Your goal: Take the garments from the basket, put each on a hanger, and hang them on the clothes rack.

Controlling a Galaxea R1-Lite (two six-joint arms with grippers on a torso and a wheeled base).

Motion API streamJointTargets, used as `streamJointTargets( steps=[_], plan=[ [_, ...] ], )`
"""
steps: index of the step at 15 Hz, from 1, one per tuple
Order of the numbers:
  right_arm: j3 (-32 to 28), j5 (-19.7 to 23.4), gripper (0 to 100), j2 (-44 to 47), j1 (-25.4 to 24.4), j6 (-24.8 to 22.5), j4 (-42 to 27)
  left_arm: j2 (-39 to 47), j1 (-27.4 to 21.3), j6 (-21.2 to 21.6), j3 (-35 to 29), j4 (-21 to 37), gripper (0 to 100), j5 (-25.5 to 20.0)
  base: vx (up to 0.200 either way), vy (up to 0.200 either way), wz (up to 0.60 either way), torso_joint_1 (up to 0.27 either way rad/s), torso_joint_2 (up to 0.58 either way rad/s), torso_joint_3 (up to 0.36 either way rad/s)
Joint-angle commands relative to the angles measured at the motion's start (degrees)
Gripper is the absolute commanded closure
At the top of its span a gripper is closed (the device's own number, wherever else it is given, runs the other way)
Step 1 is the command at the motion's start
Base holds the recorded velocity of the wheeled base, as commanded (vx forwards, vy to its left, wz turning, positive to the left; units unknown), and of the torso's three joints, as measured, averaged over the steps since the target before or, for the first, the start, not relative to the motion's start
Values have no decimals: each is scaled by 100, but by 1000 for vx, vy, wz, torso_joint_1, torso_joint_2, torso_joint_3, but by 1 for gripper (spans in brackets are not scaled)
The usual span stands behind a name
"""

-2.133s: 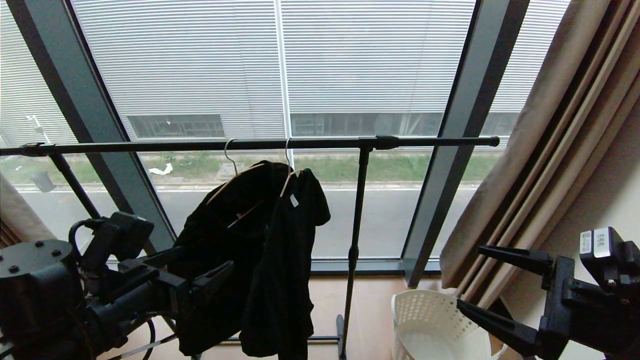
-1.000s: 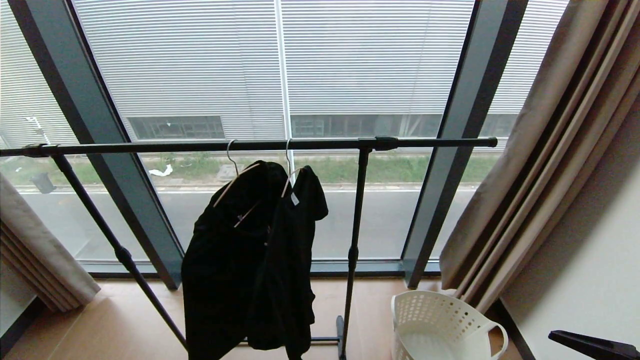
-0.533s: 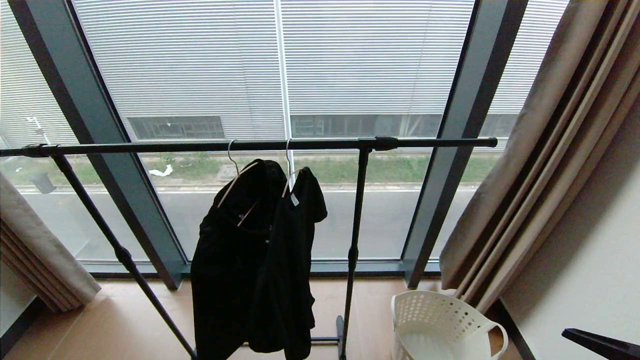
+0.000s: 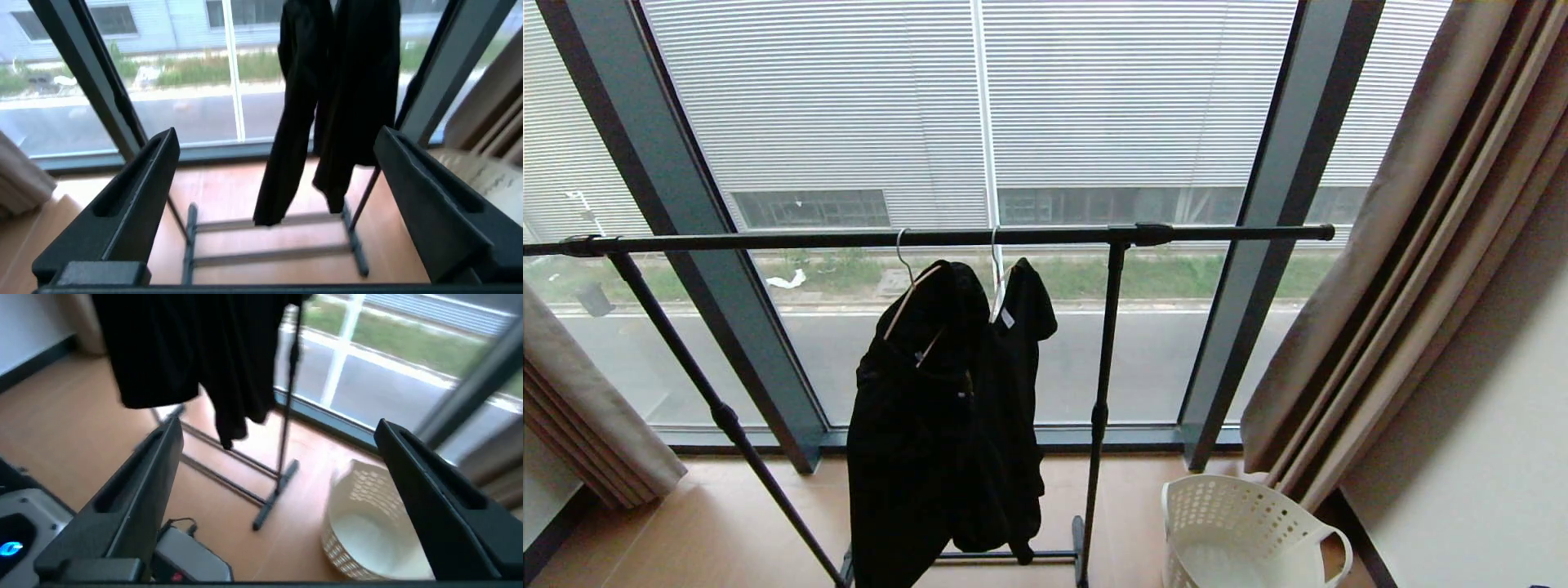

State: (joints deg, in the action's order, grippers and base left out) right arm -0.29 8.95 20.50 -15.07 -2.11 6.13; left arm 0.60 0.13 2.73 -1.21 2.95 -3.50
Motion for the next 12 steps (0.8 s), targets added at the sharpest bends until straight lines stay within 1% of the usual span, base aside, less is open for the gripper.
streamJointTargets(
  steps=[1, 2, 4, 8, 9, 10, 12],
  plan=[
    [-6, -614, 0, -1101, 4, -18, -420, -60, -13, -9, -2, -5, 0, -63, 0, 0, 0, 0, 0, 0],
    [3, -807, 0, -1286, 83, -9, -525, -60, -13, -9, -2, -5, 0, -213, 0, 0, 0, 0, 0, 0],
    [12, -860, 0, -1506, 355, -18, -640, -60, -13, -9, -2, -14, 0, -248, 0, 0, 0, 0, 0, 0],
    [12, -983, 0, -1611, 1261, -44, -596, -60, -13, -18, -2, -14, 0, -230, 0, 0, 0, 0, 0, 0],
    [3, -965, 0, -1927, 1568, -53, -666, -60, -13, -18, -2, -14, 0, -230, 0, 0, 0, 0, 0, 0],
    [12, -1000, 0, -2050, 1568, -114, -657, -60, -13, -18, -2, -14, 0, -221, 0, 0, 0, 0, 0, 0],
    [29, -1079, 0, -2050, 1559, -79, -622, -60, -5, -18, 6, -23, 0, -221, 0, 0, 0, 0, 0, 0]
  ],
)
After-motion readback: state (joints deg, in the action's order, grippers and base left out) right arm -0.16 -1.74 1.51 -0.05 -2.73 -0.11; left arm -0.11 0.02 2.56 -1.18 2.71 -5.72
